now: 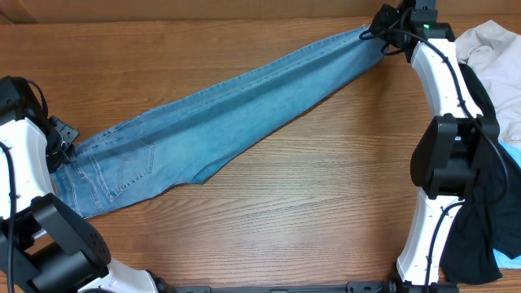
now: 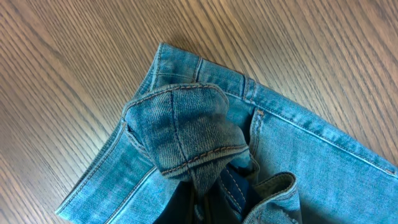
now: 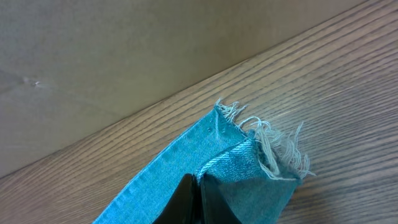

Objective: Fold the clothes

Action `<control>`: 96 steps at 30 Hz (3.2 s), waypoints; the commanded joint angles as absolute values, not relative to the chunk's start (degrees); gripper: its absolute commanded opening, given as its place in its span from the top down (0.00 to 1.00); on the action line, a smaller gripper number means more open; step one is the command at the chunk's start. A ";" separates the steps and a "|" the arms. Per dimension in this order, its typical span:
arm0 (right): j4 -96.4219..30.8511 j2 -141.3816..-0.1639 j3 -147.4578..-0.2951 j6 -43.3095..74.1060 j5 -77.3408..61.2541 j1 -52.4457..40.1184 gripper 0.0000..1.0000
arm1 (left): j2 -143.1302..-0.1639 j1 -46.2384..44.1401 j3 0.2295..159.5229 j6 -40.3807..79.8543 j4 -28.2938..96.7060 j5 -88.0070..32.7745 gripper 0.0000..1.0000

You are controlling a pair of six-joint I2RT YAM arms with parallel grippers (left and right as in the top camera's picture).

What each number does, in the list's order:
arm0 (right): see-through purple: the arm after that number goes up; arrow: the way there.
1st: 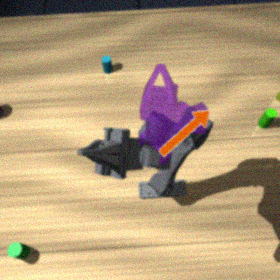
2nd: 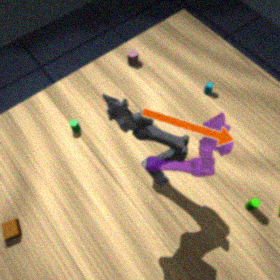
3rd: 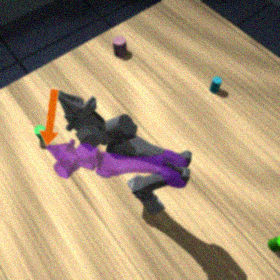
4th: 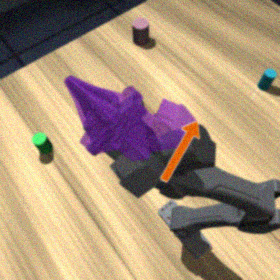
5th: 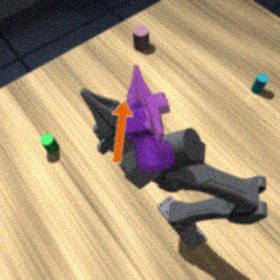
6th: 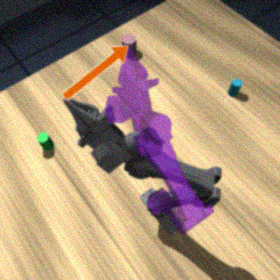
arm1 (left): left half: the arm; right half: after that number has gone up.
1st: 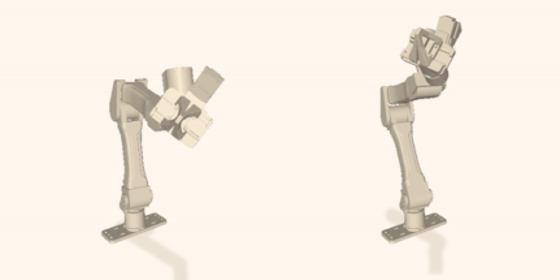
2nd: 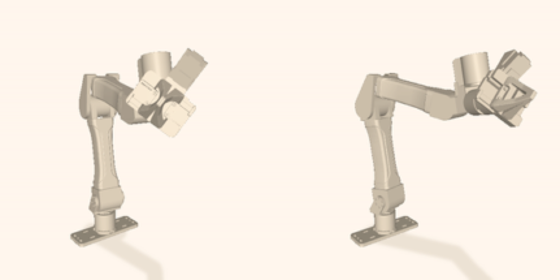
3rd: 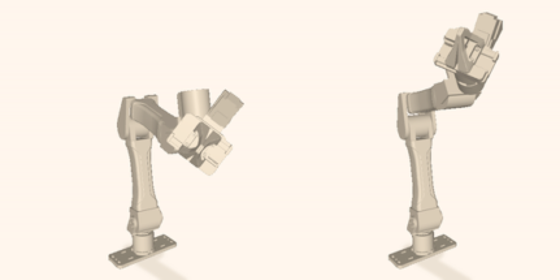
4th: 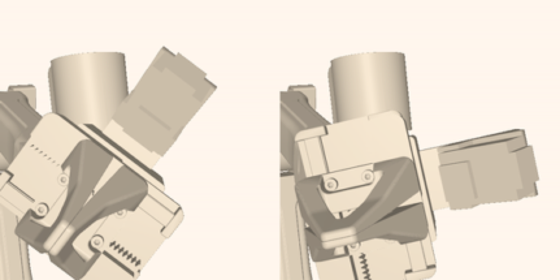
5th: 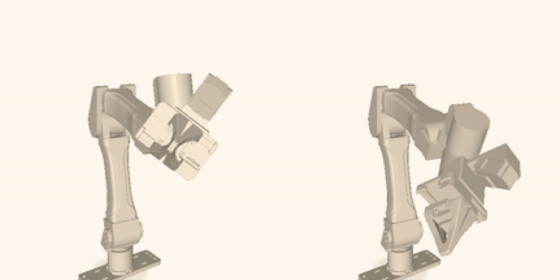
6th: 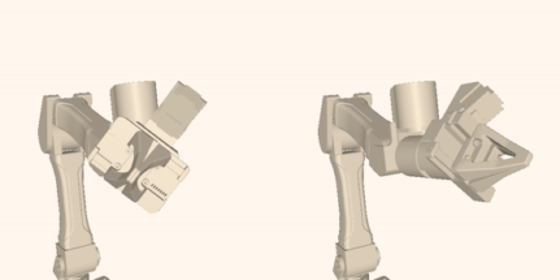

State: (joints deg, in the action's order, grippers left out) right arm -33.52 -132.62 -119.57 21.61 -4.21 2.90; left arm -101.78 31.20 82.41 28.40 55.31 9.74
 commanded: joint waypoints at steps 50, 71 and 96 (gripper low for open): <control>-42.19 -136.44 -119.24 14.55 -5.21 3.57 0.65 | -101.91 30.13 76.18 23.59 50.46 0.36 0.93; -44.10 -136.55 -119.20 11.44 -6.09 3.27 0.65 | -101.91 28.51 57.65 32.91 39.57 15.70 0.90; -31.51 -145.82 -119.20 10.96 -11.68 1.45 0.58 | -101.91 28.47 54.48 33.85 38.50 16.43 0.89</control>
State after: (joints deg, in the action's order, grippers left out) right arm -32.95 -144.40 -119.28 10.74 -10.61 2.44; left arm -101.14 27.83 56.93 32.73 37.28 13.76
